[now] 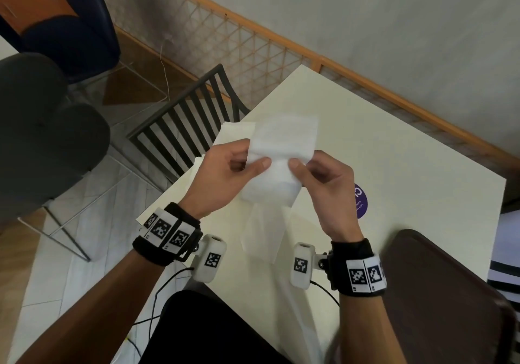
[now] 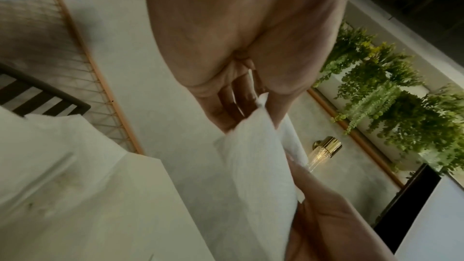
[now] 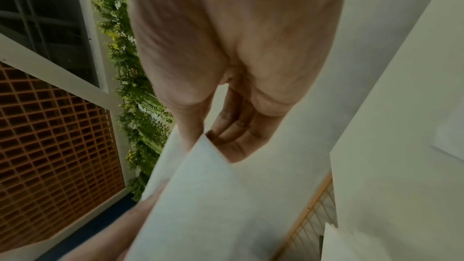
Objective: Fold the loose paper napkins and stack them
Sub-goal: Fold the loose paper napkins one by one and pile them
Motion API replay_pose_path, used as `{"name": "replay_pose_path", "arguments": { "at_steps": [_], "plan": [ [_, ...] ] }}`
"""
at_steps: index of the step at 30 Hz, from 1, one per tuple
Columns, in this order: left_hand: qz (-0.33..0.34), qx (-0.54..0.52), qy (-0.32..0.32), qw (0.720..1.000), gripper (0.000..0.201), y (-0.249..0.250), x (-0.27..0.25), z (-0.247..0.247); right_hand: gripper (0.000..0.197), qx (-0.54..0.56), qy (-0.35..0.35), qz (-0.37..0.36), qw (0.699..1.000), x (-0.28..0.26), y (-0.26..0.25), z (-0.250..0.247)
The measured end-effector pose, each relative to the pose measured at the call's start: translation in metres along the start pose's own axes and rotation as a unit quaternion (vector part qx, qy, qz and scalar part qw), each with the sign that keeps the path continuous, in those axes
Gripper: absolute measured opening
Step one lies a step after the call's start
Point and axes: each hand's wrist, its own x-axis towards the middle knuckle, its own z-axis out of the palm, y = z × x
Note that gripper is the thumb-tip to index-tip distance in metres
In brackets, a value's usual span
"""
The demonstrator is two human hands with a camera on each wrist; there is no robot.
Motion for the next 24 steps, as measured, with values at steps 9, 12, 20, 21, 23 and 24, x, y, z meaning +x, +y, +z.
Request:
{"name": "replay_pose_path", "arguments": {
  "at_steps": [9, 12, 20, 21, 23, 24],
  "plan": [
    [0.085, -0.063, 0.004, 0.994, 0.026, 0.007, -0.003, -0.011, 0.04, 0.076, -0.036, -0.073, 0.994, 0.001, -0.003, 0.004],
    [0.067, -0.071, -0.008, 0.995, 0.043, 0.009, -0.004, -0.012, 0.04, 0.085, -0.041, -0.08, 0.992, 0.002, -0.004, 0.007],
    [0.076, 0.0, -0.01, 0.997, 0.032, -0.003, -0.02, -0.021, 0.016, -0.023, -0.062, -0.029, 0.997, -0.005, -0.019, 0.028],
    [0.083, 0.032, -0.013, 0.996, 0.031, -0.007, -0.023, -0.02, 0.022, -0.125, -0.079, -0.039, 0.988, -0.007, -0.018, 0.037],
    [0.086, 0.069, -0.004, 0.994, 0.031, -0.013, -0.03, -0.021, 0.038, -0.273, -0.114, -0.058, 0.953, -0.009, -0.01, 0.057],
    [0.084, 0.077, 0.013, 0.993, 0.032, -0.016, -0.032, -0.022, 0.043, -0.298, -0.116, -0.064, 0.945, -0.008, -0.005, 0.063]
  ]
}}
